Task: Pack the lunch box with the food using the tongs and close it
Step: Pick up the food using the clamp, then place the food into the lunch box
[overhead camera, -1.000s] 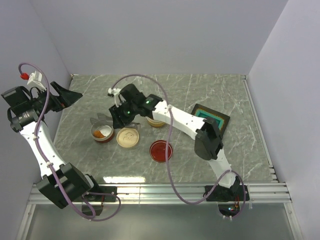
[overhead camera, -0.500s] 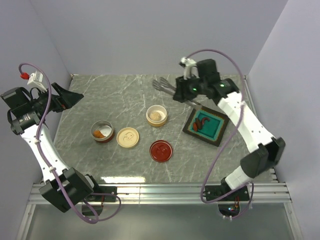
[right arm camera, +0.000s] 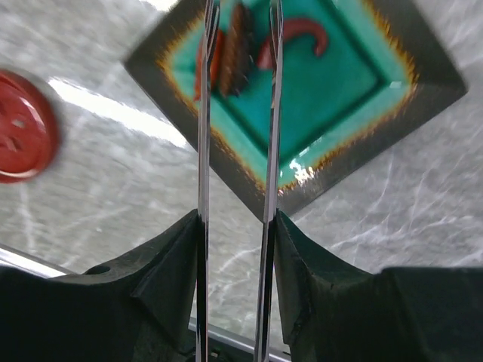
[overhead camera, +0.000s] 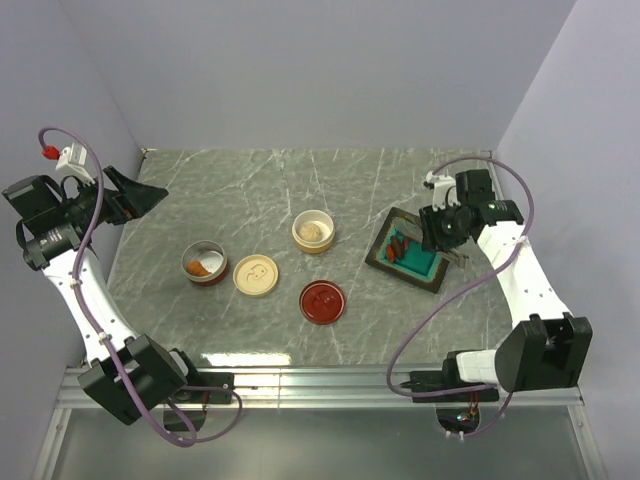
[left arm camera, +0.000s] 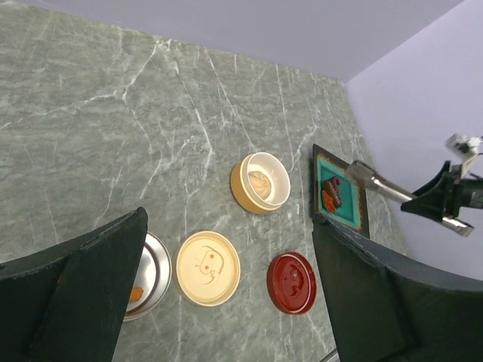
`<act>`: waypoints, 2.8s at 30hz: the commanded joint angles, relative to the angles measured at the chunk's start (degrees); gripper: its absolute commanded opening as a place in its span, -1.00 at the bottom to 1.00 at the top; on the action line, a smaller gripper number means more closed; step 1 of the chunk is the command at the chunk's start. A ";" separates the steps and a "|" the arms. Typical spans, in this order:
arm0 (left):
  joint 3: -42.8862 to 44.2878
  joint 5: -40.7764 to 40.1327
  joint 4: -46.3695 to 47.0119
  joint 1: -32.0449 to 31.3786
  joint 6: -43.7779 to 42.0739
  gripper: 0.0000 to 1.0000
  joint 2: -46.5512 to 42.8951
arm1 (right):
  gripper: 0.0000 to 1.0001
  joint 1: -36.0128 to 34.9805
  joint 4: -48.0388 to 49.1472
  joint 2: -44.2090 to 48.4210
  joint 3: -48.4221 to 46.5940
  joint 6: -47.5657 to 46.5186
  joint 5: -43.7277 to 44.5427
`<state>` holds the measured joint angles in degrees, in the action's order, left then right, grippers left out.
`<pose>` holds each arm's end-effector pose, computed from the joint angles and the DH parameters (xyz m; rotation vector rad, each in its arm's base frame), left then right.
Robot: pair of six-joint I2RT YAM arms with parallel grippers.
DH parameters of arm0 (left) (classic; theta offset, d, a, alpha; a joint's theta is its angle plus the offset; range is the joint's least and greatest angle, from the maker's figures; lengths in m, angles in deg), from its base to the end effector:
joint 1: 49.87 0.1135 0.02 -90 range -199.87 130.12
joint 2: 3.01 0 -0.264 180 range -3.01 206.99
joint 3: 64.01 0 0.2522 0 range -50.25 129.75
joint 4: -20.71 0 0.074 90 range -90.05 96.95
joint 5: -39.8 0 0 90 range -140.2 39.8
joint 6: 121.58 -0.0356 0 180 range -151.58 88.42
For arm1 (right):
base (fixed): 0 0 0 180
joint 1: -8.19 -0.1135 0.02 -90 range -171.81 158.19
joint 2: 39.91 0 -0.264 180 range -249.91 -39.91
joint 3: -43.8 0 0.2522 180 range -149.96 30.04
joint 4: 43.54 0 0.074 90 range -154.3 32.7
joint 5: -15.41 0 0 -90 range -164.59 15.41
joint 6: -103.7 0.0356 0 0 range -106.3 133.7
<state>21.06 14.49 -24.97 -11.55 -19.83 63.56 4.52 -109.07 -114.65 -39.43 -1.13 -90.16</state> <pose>0.2032 0.1196 0.3950 -0.1251 1.8386 -0.8181 0.2577 0.0261 0.3146 -0.5080 2.4822 0.2716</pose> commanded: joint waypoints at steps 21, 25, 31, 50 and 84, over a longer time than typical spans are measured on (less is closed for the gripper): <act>1.11 1.41 1.69 0.17 -0.32 0.93 0.23 | -0.07 1.02 5.54 -6.38 5.49 -2.75 -0.43; 1.47 1.41 1.16 0.17 -0.67 0.93 0.14 | -0.06 0.94 4.92 -5.51 7.41 -2.66 0.02; 0.76 1.50 1.86 0.17 -0.06 0.93 -0.21 | -0.03 0.94 4.05 -4.01 8.74 -2.48 0.63; 1.20 1.67 2.48 0.26 0.38 0.93 -0.03 | -0.50 0.94 -3.07 -2.52 -5.84 -0.90 -3.58; -0.56 2.37 11.36 0.17 12.25 0.93 2.08 | -0.55 -50.65 15.37 -44.35 -50.49 19.49 -5.35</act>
<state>20.53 15.76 -16.25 -11.55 -8.99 65.88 -44.65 -97.11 -158.28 -85.73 17.05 -97.09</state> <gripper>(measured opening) 0.963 0.360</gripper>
